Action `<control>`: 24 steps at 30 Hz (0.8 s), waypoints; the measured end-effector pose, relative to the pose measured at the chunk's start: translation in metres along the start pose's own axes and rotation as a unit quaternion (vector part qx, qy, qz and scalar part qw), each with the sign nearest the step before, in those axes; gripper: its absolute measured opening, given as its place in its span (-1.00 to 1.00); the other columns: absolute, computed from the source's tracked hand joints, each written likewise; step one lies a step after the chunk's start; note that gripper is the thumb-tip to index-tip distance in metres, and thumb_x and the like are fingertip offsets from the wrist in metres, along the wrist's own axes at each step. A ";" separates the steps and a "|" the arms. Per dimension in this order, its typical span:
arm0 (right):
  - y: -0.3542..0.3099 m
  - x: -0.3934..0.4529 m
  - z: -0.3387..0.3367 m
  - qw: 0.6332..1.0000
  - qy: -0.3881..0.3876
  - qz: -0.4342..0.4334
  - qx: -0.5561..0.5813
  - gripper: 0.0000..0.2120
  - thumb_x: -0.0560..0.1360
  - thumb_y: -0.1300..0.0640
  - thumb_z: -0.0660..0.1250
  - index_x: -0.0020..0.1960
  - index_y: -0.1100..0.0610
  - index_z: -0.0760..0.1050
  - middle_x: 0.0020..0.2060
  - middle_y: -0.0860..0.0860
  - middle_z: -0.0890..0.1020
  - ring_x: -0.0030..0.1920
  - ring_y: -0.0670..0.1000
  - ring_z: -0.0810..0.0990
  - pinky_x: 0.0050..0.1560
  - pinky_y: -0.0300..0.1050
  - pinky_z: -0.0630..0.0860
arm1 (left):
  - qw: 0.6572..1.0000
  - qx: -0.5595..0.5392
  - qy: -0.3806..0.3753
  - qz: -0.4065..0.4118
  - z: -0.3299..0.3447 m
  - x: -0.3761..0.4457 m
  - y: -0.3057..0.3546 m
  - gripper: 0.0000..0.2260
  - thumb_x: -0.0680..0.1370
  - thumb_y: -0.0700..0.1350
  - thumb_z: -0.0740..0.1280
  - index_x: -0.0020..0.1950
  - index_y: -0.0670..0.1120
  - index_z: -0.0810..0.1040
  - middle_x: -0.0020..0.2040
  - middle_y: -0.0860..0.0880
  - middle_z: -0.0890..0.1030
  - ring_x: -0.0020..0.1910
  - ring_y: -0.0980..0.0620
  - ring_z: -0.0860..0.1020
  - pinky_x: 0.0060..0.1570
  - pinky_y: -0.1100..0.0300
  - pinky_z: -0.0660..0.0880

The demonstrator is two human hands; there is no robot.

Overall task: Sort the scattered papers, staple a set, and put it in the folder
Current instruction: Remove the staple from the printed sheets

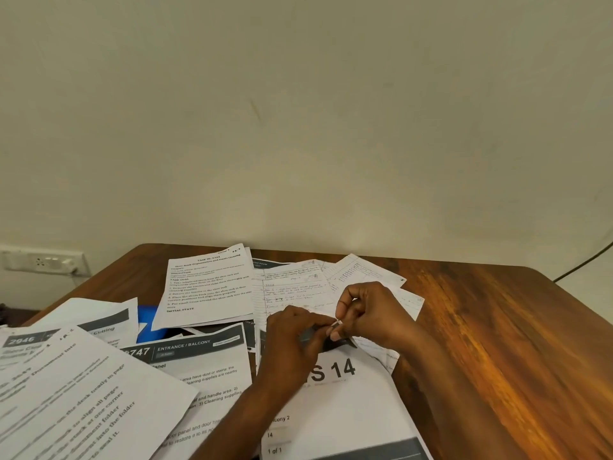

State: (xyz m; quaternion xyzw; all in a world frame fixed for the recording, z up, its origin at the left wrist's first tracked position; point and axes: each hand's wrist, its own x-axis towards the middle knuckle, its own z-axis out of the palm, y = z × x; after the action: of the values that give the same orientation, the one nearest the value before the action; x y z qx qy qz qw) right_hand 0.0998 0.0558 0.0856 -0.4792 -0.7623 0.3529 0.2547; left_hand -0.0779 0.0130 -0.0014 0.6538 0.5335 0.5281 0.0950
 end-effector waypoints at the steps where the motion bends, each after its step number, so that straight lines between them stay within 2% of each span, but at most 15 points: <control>1: 0.000 0.000 -0.001 1.000 0.001 0.001 -0.001 -0.75 0.36 0.29 0.65 -0.05 0.19 0.64 -0.27 0.02 0.77 -0.21 -0.04 0.78 0.01 -0.15 0.68 | 1.000 -0.008 0.007 -0.007 0.000 0.000 -0.001 -0.86 0.52 0.07 0.49 0.07 0.19 0.74 -0.07 0.24 0.66 0.02 0.12 0.62 0.05 -0.04 0.56; 3: 0.000 0.000 -0.002 1.000 0.002 0.002 0.000 -0.75 0.35 0.26 0.67 -0.05 0.17 0.66 -0.26 0.02 0.78 -0.20 -0.03 0.78 0.02 -0.10 0.70 | 0.999 -0.008 0.024 -0.020 0.001 -0.001 0.001 -0.87 0.52 0.02 0.54 0.04 0.20 0.74 -0.08 0.25 0.65 0.01 0.13 0.61 0.03 -0.01 0.57; 11: 0.000 0.005 -0.001 0.998 0.058 0.016 0.025 -0.87 0.38 0.21 0.65 -0.11 0.08 0.76 -0.27 -0.04 0.77 -0.20 -0.02 0.77 -0.08 -0.10 0.72 | 0.995 -0.041 0.078 -0.055 0.001 -0.001 0.002 -0.87 0.49 -0.06 0.57 0.02 0.09 0.75 -0.04 0.16 0.69 0.02 0.10 0.63 0.06 0.06 0.59; 19: 0.002 0.009 0.007 0.996 0.076 0.014 0.041 -0.88 0.40 0.18 0.64 -0.10 0.02 0.78 -0.24 -0.10 0.77 -0.17 -0.05 0.76 -0.05 -0.12 0.73 | 0.995 -0.035 0.080 -0.044 0.003 -0.002 0.004 -0.84 0.49 -0.05 0.56 0.05 0.10 0.77 -0.07 0.14 0.66 -0.02 0.09 0.62 -0.04 0.29 0.55; 22: 0.001 0.009 0.010 0.995 0.087 0.010 0.055 -0.88 0.41 0.20 0.63 -0.11 0.02 0.77 -0.23 -0.10 0.77 -0.17 -0.05 0.76 -0.07 -0.16 0.72 | 0.996 -0.030 0.081 -0.038 0.003 -0.002 0.003 -0.83 0.50 -0.07 0.55 0.08 0.10 0.77 -0.05 0.14 0.67 0.00 0.11 0.61 -0.02 0.43 0.48; 24: 0.002 0.009 0.011 0.991 0.108 0.011 0.079 -0.88 0.43 0.22 0.61 -0.10 0.03 0.77 -0.20 -0.08 0.77 -0.16 -0.03 0.76 -0.09 -0.16 0.71 | 0.995 -0.034 0.081 -0.035 0.002 -0.002 0.003 -0.82 0.50 -0.07 0.56 0.08 0.10 0.77 -0.04 0.15 0.67 0.01 0.12 0.61 0.00 0.43 0.48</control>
State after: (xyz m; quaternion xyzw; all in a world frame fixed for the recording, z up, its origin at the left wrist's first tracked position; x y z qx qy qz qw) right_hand 0.0891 0.0612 0.0779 -0.5010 -0.6947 0.3611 0.3688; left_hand -0.0740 0.0112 -0.0018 0.5860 0.5436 0.5939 0.0918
